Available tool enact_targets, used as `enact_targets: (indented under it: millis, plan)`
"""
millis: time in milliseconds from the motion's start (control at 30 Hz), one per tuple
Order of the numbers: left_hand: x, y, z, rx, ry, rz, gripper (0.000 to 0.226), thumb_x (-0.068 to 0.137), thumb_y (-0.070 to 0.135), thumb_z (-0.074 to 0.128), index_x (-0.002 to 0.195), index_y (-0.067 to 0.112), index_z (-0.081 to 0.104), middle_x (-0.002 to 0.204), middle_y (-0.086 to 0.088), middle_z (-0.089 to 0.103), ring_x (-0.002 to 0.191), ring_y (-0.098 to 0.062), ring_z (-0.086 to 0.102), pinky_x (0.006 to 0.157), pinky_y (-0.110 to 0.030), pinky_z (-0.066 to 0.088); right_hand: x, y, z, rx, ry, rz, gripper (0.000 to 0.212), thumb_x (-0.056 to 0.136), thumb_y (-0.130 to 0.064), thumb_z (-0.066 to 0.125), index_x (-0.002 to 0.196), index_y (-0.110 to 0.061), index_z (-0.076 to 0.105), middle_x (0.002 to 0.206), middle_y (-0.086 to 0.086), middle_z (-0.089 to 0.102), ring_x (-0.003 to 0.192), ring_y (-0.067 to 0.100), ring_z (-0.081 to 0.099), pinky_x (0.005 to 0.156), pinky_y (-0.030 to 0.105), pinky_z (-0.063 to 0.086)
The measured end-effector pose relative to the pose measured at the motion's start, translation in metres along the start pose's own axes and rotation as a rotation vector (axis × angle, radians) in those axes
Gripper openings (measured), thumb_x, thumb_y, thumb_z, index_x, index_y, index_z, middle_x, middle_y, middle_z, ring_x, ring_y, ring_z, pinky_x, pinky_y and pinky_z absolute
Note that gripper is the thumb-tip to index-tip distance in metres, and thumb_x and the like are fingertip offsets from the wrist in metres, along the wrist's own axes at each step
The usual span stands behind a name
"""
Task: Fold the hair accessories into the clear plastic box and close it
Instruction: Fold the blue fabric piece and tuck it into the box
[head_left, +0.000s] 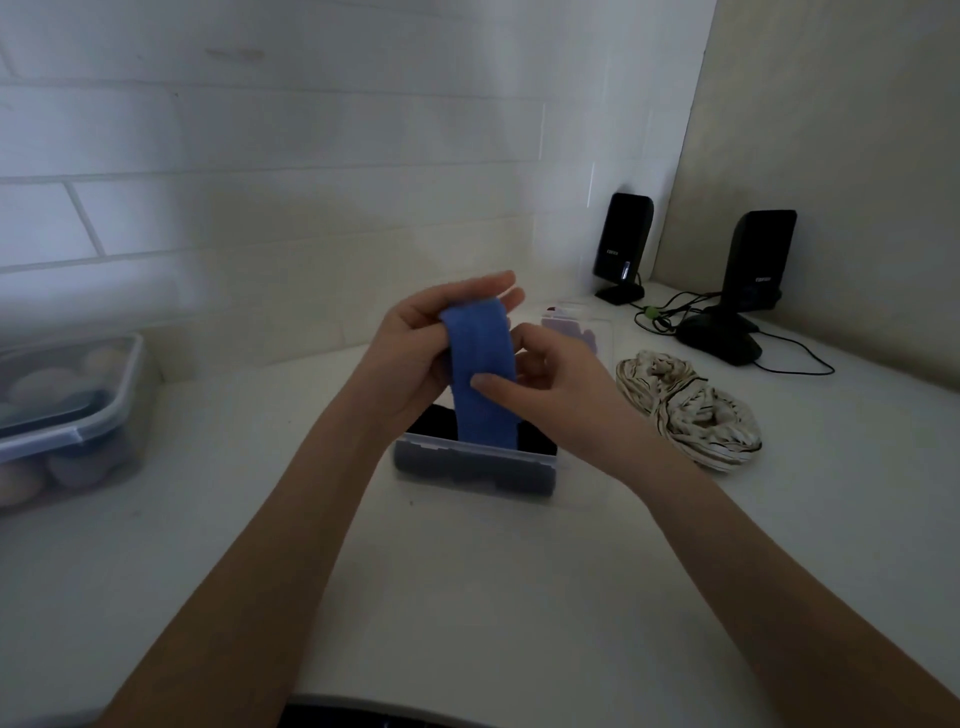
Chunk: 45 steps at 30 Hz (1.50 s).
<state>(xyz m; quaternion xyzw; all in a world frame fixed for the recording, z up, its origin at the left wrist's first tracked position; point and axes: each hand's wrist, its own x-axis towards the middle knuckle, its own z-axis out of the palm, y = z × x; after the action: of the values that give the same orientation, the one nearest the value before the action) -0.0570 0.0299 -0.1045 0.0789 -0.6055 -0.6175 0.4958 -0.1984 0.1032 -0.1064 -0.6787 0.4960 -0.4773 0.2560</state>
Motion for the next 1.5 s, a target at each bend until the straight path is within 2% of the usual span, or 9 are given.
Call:
enact_targets:
  millis: [167,300,467,700,833,1000,1133,1300,1500]
  plan:
    - [0.003,0.008,0.005,-0.062,-0.050,-0.201,0.053,0.078,0.008,0.044,0.130,0.006,0.047,0.116,-0.014,0.062,0.102,-0.023,0.063,0.083,-0.030,0.055,0.002,-0.002,-0.007,0.112,0.162,0.031,0.023,0.079,-0.018,0.073,0.087,-0.006,0.055,0.091,0.014,0.069,0.083,0.030,0.068,0.072,0.051,0.057]
    - [-0.001,-0.002,0.012,0.082,-0.041,-0.207,0.036,0.082,0.018,0.057,0.117,0.009,0.057,0.102,-0.002,0.073,0.097,-0.018,0.068,0.079,-0.025,0.054,0.002,-0.002,-0.010,0.101,0.190,-0.005,0.024,0.076,-0.015,0.076,0.081,-0.008,0.053,0.084,0.013,0.064,0.077,0.026,0.062,0.075,0.046,0.054]
    - [-0.003,-0.012,0.011,0.101,-0.062,-0.224,0.023,0.094,0.015,0.047,0.113,0.015,0.061,0.102,0.000,0.074,0.100,-0.017,0.068,0.079,-0.024,0.054,0.003,0.002,-0.009,0.031,0.134,0.021,0.045,0.074,-0.022,0.077,0.112,-0.010,0.056,0.103,0.010,0.066,0.091,0.027,0.064,0.079,0.038,0.057]
    - [0.002,-0.011,0.009,0.039,0.024,-0.176,0.026,0.099,0.014,0.038,0.112,0.020,0.060,0.108,0.007,0.072,0.106,-0.015,0.065,0.082,-0.027,0.054,0.007,0.008,-0.014,0.270,0.015,0.150,0.017,0.087,-0.017,0.063,0.102,-0.009,0.061,0.094,0.007,0.073,0.085,0.016,0.071,0.073,0.033,0.060]
    - [0.001,-0.010,0.009,0.097,0.031,-0.223,0.030,0.087,0.023,0.055,0.116,0.017,0.059,0.108,0.002,0.072,0.103,-0.018,0.067,0.082,-0.030,0.055,0.005,0.009,-0.016,0.376,0.085,0.130,0.013,0.085,-0.008,0.065,0.098,-0.006,0.063,0.082,0.002,0.075,0.077,0.015,0.073,0.062,0.029,0.060]
    - [-0.001,-0.008,0.006,0.253,0.015,-0.272,0.044,0.079,0.012,0.067,0.120,0.021,0.055,0.103,-0.005,0.074,0.099,-0.023,0.069,0.084,-0.035,0.056,0.006,0.007,-0.023,0.397,0.189,0.046,0.016,0.081,-0.006,0.068,0.094,-0.013,0.061,0.096,0.011,0.071,0.087,0.023,0.071,0.072,0.035,0.060]
    - [-0.001,-0.010,0.002,0.362,0.021,-0.272,0.036,0.083,0.003,0.065,0.115,0.017,0.060,0.097,-0.003,0.075,0.094,-0.019,0.071,0.083,-0.030,0.057,0.005,0.001,-0.023,0.255,0.158,-0.100,0.023,0.079,0.000,0.068,0.089,-0.018,0.058,0.087,0.000,0.067,0.081,0.006,0.066,0.076,0.023,0.055]
    - [0.000,-0.007,0.004,0.552,0.035,-0.110,0.035,0.076,-0.011,0.066,0.083,0.024,0.065,0.069,0.013,0.072,0.065,0.005,0.067,0.061,-0.007,0.049,0.003,-0.001,-0.018,0.147,0.096,-0.160,0.024,0.079,0.008,0.066,0.092,-0.008,0.054,0.092,0.015,0.066,0.089,0.023,0.066,0.079,0.031,0.055]
    - [-0.002,-0.009,0.001,0.476,-0.035,-0.240,0.025,0.076,0.014,0.072,0.100,0.019,0.069,0.090,0.000,0.076,0.089,-0.016,0.072,0.082,-0.027,0.056,0.003,-0.001,-0.013,0.068,0.227,-0.155,0.023,0.082,-0.007,0.068,0.103,-0.015,0.067,0.092,0.002,0.070,0.087,0.016,0.066,0.081,0.030,0.053]
